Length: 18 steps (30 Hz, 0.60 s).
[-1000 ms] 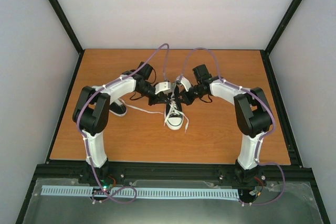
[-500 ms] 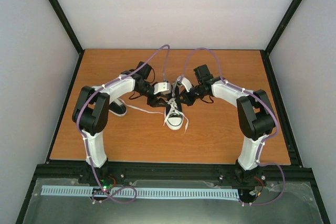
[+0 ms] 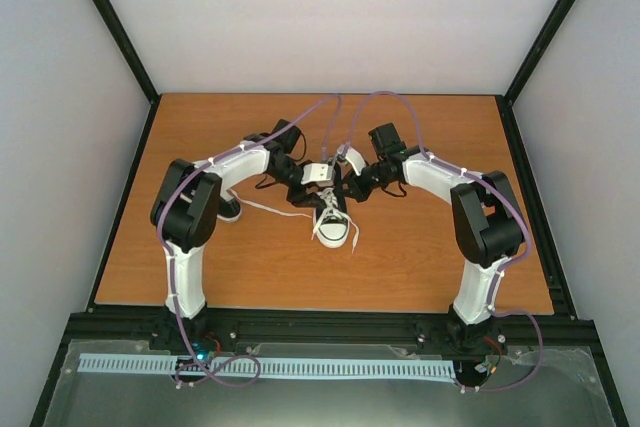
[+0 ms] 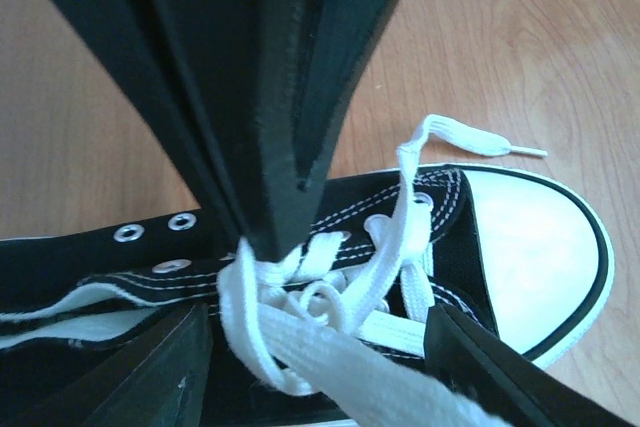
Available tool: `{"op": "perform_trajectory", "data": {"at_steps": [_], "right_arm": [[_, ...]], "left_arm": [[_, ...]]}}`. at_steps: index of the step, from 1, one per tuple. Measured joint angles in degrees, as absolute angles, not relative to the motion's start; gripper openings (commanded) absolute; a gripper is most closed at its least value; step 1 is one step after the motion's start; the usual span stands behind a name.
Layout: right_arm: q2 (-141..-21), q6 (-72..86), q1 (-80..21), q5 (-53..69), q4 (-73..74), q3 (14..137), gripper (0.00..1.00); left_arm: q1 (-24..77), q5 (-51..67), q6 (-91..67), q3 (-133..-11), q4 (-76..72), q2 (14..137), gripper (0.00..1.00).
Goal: Tie the shoes
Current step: Cross the shoelace with the shoelace.
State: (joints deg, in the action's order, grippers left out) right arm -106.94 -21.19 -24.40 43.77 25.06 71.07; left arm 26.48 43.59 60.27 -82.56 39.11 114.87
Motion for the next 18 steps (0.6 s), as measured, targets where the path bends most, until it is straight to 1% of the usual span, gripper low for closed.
{"op": "perform_trajectory", "data": {"at_steps": [2,5,7,10,13,14,18], "right_arm": [[-106.94,-21.19,-24.4,43.79,25.06,71.07,0.03],[-106.94,-21.17,-24.4,43.81,25.04,71.07,0.03],[-106.94,-21.15,-24.4,43.81,25.04,71.07,0.03],[-106.94,-21.15,-24.4,43.77,25.04,71.07,0.03],[-106.91,-21.17,-24.4,43.77,25.04,70.91,0.03],[-106.91,-21.17,-24.4,43.77,25.04,70.85,0.03],[-106.87,-21.17,-24.43,43.75,25.06,70.76,0.03]], "left_arm": [[26.55,43.62,61.43,-82.56,39.94,115.18,0.53],[26.72,43.7,62.48,-82.56,40.53,115.24,0.34],[26.74,43.86,62.67,-82.56,40.47,115.24,0.24],[26.76,44.25,61.82,-82.59,40.49,115.24,0.15],[26.76,45.19,60.97,-82.56,40.47,115.24,0.03],[26.76,45.6,60.51,-82.56,40.4,115.22,0.01],[26.76,46.87,57.82,-82.26,39.57,115.22,0.01]]}}
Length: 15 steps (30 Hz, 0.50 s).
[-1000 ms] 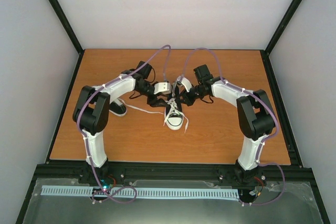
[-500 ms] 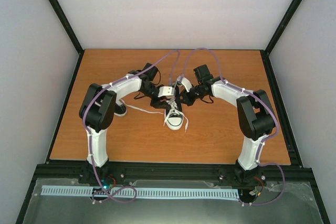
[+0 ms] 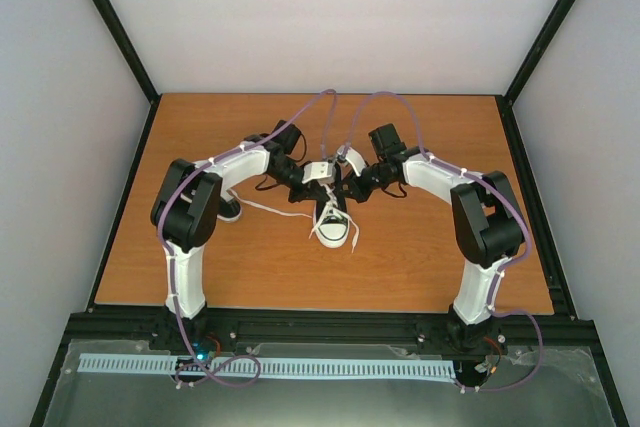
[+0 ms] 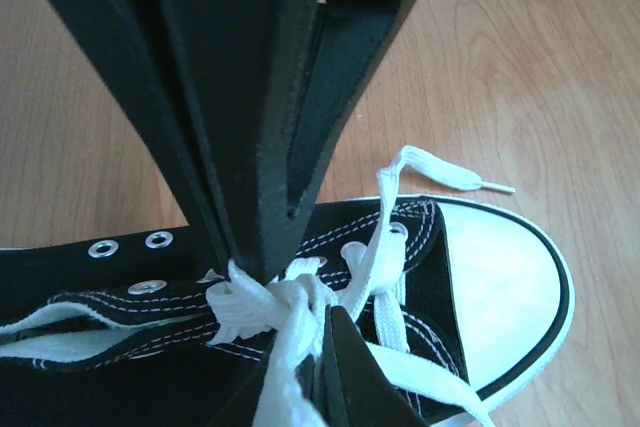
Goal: Tie the shoes
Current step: Cross the shoelace with the shoelace.
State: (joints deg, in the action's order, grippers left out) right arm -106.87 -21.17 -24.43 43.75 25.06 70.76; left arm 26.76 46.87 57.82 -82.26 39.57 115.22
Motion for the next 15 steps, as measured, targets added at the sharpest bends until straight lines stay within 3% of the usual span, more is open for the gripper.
{"op": "perform_trajectory", "data": {"at_steps": [9,15], "right_arm": [[-104.33,-21.23,-24.4,42.54,24.93,68.34,0.03],[-103.85,-21.26,-24.4,42.19,24.82,67.2,0.26]], "left_arm": [[26.2,47.16,43.83,-79.59,32.82,114.69,0.01],[25.69,46.85,37.45,-79.13,30.44,114.56,0.01]]}}
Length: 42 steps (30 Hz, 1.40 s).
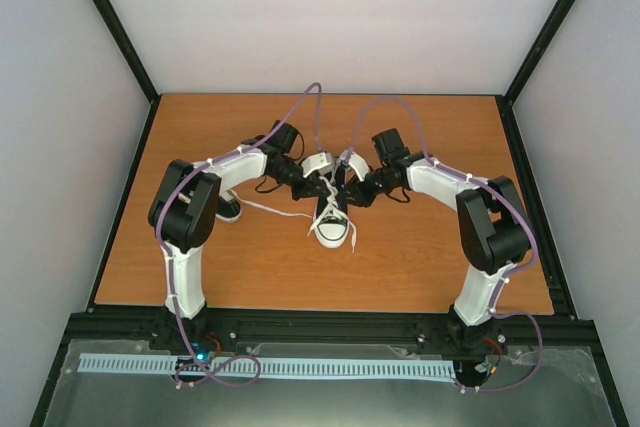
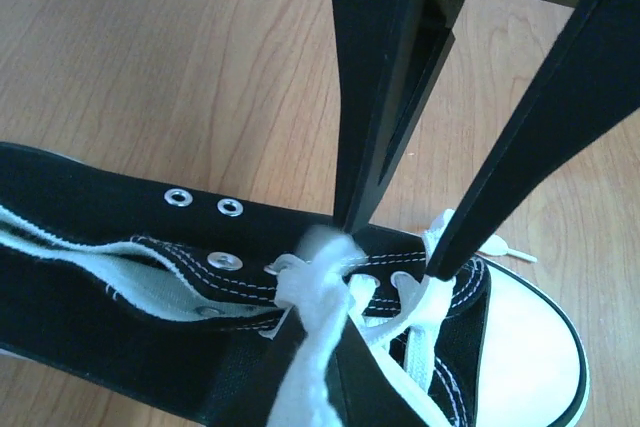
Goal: Tie the shoes
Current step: Cross the shoelace with the shoelace.
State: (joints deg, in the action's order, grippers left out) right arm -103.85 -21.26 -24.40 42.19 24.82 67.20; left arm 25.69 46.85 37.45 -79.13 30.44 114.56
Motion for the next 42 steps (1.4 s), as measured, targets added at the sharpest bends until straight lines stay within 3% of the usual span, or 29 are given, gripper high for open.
{"op": "perform_trajectory", "data": {"at_steps": [15,20,26,36,42], "right_arm": [[-97.89,-23.0,-29.85,33.32,19.31,58.37,0.35],[-100.42,-24.16,-29.76,31.42,18.44,60.14,0.25],[-101.41,-25.85,-29.78,30.87,18.31,60.4,0.25],[-101.41,-28.29,-30.0,30.17,20.51,60.69,0.03],[-101.34,-28.49,-30.04,29.1,21.28,60.73,0.03]], "left_arm": [[25.5,48.25,33.98,-77.47,29.74,114.15,0.01],[25.47,48.29,33.39,-77.17,29.69,114.15,0.01],[25.39,48.47,32.82,-77.03,29.52,114.15,0.01],[25.39,49.78,31.46,-77.03,29.43,114.15,0.01],[25.1,49.87,31.29,-77.03,29.45,114.15,0.02]]}}
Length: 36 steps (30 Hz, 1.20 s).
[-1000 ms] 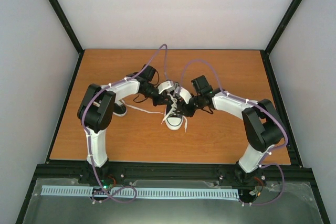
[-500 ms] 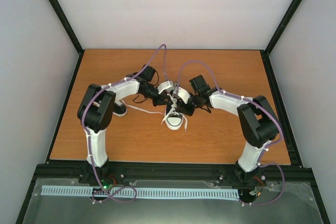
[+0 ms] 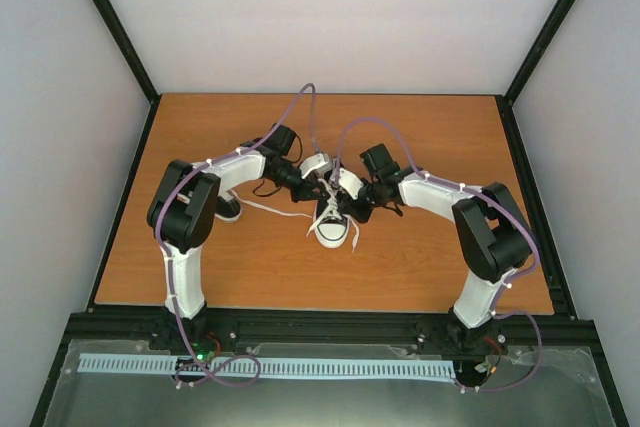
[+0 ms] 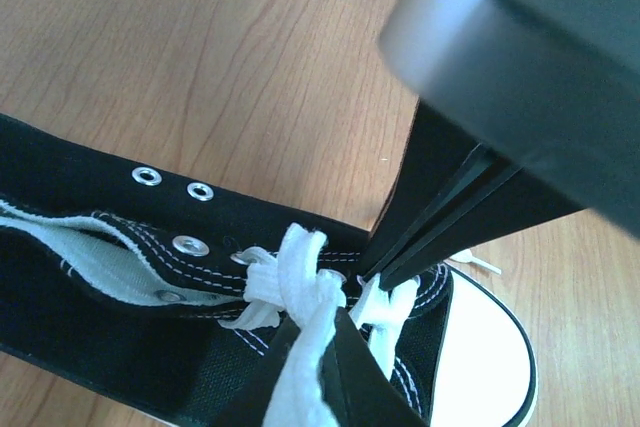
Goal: Tie the shoes
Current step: Cross the shoelace with the shoelace.
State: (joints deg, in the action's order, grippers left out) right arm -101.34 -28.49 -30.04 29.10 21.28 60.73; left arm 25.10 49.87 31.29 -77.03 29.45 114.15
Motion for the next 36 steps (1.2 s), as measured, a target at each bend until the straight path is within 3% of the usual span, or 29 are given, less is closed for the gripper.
{"op": "perform_trajectory", "data": {"at_steps": [14,29,30,33,36], "right_arm": [[-95.09,-27.86,-30.04,25.71,23.86,60.64,0.03],[-89.23,-25.12,-26.79,24.6,25.02,59.37,0.03],[-89.21,-25.02,-26.63,25.3,24.91,59.22,0.04],[-89.34,-24.86,-26.63,27.46,25.3,58.78,0.32],[-89.93,-24.32,-26.65,28.64,25.87,58.78,0.46]], "left_arm": [[23.73,49.74,31.29,-77.03,29.52,114.15,0.06],[23.46,49.78,31.88,-76.97,29.39,114.1,0.01],[23.46,49.76,31.86,-76.88,29.12,114.06,0.01],[23.44,49.41,31.48,-76.27,27.79,113.67,0.01],[23.44,49.23,31.09,-75.9,26.92,113.49,0.01]]}}
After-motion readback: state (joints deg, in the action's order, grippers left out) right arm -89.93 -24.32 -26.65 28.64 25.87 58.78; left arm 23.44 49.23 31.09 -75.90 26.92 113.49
